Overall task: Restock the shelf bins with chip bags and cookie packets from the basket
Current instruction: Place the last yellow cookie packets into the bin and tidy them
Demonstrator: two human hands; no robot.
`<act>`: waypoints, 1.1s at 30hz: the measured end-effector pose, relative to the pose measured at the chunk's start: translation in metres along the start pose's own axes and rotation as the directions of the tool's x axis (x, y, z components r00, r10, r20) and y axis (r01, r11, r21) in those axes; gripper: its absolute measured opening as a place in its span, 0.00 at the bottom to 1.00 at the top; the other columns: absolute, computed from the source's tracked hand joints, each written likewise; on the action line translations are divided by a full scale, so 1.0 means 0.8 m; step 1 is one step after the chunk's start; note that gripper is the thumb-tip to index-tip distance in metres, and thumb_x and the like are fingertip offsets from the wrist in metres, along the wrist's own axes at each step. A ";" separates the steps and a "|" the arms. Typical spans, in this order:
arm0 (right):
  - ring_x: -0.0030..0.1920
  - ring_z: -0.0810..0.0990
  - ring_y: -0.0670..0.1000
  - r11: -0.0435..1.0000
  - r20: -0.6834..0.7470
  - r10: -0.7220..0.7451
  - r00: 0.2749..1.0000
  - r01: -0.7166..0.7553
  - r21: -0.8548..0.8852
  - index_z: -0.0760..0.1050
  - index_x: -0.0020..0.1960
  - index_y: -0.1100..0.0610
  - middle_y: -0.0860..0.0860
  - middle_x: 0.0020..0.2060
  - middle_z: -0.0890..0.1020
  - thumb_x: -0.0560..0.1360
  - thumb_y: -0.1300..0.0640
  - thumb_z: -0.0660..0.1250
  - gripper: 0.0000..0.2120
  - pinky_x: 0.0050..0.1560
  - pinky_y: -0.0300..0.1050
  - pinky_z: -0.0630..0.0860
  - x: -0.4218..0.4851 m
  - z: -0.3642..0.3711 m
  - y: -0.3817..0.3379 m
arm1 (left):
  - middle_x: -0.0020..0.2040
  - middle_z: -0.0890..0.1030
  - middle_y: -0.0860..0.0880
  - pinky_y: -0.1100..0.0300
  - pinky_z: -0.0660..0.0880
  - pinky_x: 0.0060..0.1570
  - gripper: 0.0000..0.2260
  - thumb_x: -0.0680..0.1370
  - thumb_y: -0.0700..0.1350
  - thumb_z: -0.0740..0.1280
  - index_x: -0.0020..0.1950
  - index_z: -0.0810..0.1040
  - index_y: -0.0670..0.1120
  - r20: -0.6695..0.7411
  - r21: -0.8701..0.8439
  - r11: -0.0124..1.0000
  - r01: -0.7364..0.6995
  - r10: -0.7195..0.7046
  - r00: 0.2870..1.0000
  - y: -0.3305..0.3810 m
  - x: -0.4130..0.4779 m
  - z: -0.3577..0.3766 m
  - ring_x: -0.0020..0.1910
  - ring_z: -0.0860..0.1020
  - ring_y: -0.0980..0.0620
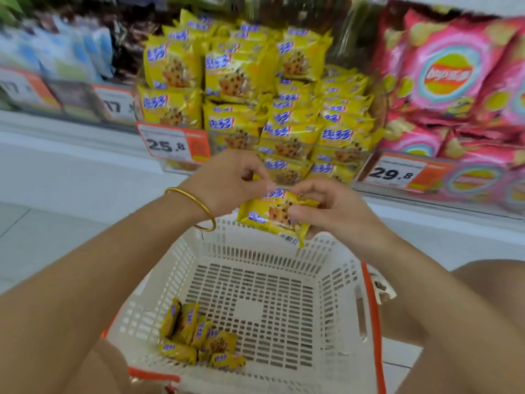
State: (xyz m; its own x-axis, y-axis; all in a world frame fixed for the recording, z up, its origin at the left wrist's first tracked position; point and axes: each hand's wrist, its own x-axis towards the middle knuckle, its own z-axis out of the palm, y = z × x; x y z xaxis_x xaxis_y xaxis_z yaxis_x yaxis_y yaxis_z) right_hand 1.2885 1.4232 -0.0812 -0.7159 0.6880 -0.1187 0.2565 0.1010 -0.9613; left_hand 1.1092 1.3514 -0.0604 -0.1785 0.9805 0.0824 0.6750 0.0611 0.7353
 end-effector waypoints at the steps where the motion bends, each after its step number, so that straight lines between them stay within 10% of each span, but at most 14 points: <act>1: 0.32 0.80 0.42 0.999 -0.038 -0.043 0.998 0.042 -0.023 0.76 0.49 0.54 0.43 0.42 0.81 0.70 0.60 0.72 0.09 0.31 0.40 0.77 0.000 -0.007 -0.015 | 0.23 0.71 0.65 0.74 0.64 0.28 0.04 0.76 0.44 0.68 0.46 0.80 0.43 -0.060 -0.014 0.999 -0.037 0.036 0.998 0.011 0.005 -0.004 0.25 0.69 0.68; 6: 0.39 0.79 0.44 0.921 -0.350 -0.348 0.870 0.248 -0.299 0.76 0.47 0.48 0.47 0.42 0.81 0.68 0.54 0.76 0.11 0.38 0.42 0.74 0.026 -0.056 -0.093 | 0.48 0.78 0.52 0.72 0.69 0.46 0.12 0.77 0.45 0.64 0.59 0.75 0.44 -0.484 0.188 0.944 -0.272 0.330 0.811 0.030 0.027 -0.026 0.47 0.75 0.61; 10: 0.48 0.74 0.46 0.786 -0.498 -0.523 0.692 0.164 -0.596 0.74 0.56 0.53 0.44 0.47 0.75 0.71 0.54 0.71 0.14 0.49 0.43 0.70 0.083 -0.072 -0.127 | 0.64 0.73 0.40 0.56 0.59 0.65 0.15 0.77 0.48 0.63 0.60 0.76 0.42 -0.381 0.599 0.771 -0.214 0.510 0.771 0.002 0.045 -0.025 0.64 0.70 0.38; 14: 0.55 0.75 0.52 0.690 -0.482 -0.501 0.719 -0.004 -0.723 0.71 0.59 0.52 0.48 0.54 0.77 0.75 0.53 0.68 0.14 0.48 0.46 0.68 0.151 -0.067 -0.126 | 0.69 0.69 0.39 0.40 0.68 0.62 0.15 0.76 0.49 0.63 0.59 0.77 0.45 -0.309 0.714 0.685 -0.144 0.493 0.814 -0.011 0.056 -0.008 0.68 0.66 0.36; 28: 0.57 0.74 0.57 0.658 -0.326 -0.364 0.873 -0.007 -0.753 0.69 0.65 0.55 0.57 0.63 0.70 0.76 0.58 0.67 0.18 0.51 0.43 0.68 0.196 -0.067 -0.123 | 0.71 0.67 0.41 0.40 0.67 0.61 0.15 0.76 0.52 0.61 0.57 0.78 0.47 -0.299 0.704 0.694 -0.148 0.479 0.825 -0.020 0.062 -0.009 0.70 0.65 0.38; 33: 0.57 0.74 0.58 0.554 -0.358 -0.543 0.760 0.004 -0.832 0.65 0.69 0.53 0.56 0.61 0.69 0.76 0.64 0.65 0.23 0.56 0.52 0.73 0.132 -0.052 -0.124 | 0.69 0.70 0.41 0.41 0.68 0.61 0.13 0.77 0.48 0.61 0.56 0.79 0.44 -0.331 0.674 0.702 -0.232 0.567 0.754 -0.017 0.037 -0.017 0.66 0.68 0.37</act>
State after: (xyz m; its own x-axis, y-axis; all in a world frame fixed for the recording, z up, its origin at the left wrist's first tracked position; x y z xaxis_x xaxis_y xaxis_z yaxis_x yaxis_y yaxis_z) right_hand 1.2142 1.5157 0.0121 -0.4508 0.7249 0.5209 0.6797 0.6570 -0.3261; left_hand 1.0855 1.3768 -0.0588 0.0115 0.7120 0.7021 0.9973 -0.0591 0.0436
